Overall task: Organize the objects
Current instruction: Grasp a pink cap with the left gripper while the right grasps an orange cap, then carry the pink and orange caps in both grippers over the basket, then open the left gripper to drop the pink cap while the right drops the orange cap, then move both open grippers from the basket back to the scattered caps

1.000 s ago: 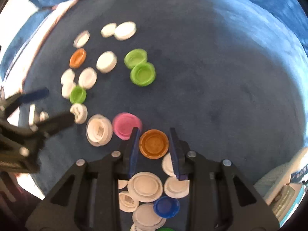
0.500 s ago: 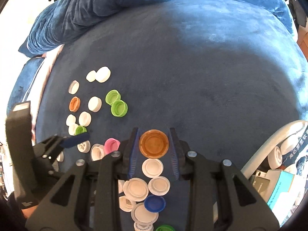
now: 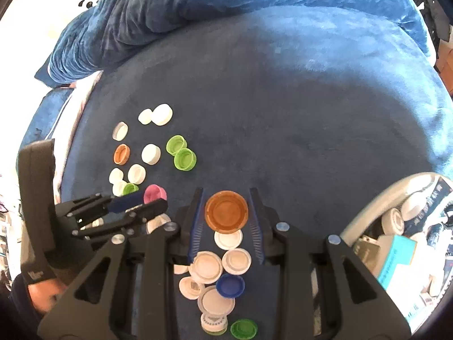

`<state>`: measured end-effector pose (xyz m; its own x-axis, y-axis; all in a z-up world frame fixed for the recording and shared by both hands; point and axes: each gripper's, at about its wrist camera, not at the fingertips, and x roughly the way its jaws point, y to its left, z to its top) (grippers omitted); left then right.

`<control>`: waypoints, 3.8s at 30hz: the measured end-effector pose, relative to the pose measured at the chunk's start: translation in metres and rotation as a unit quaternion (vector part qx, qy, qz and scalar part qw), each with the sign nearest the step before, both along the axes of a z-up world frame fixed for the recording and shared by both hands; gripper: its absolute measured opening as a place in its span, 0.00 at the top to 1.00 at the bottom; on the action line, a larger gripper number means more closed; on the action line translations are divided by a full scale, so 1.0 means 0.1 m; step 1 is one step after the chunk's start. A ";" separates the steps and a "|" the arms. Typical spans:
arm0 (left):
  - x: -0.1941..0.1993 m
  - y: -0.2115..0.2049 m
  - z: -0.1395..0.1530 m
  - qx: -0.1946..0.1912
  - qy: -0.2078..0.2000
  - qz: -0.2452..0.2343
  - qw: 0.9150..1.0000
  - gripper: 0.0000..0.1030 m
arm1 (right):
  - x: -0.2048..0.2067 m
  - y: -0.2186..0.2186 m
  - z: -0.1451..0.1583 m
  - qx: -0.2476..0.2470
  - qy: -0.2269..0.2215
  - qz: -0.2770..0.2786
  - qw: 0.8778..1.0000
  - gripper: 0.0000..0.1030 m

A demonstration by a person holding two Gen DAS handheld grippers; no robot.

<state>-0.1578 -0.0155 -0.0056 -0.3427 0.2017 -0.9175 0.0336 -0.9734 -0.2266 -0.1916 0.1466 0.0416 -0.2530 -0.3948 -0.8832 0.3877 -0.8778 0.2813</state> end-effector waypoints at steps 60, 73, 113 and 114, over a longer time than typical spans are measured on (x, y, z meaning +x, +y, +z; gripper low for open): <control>-0.14 2.53 1.01 0.010 0.106 -0.155 0.982 0.01 | 0.49 2.62 0.41 -0.017 0.027 -0.336 0.941 0.04; -0.09 2.23 1.01 0.000 0.100 -0.135 0.986 0.01 | 0.52 2.41 0.43 0.009 0.036 -0.304 0.952 0.00; 0.07 1.17 0.96 -0.015 0.097 -0.070 0.993 0.01 | 0.52 1.52 0.47 0.039 0.058 -0.236 0.969 0.00; 0.08 1.15 0.96 -0.015 0.097 -0.068 0.993 0.01 | 0.52 1.50 0.47 0.039 0.058 -0.236 0.969 0.00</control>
<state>-0.1496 0.0992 0.0901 -0.4852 0.2312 -0.8433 -0.1404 -0.9725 -0.1859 -0.1400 0.2963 0.0886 -0.4891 -0.1449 -0.8601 -0.0361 -0.9819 0.1860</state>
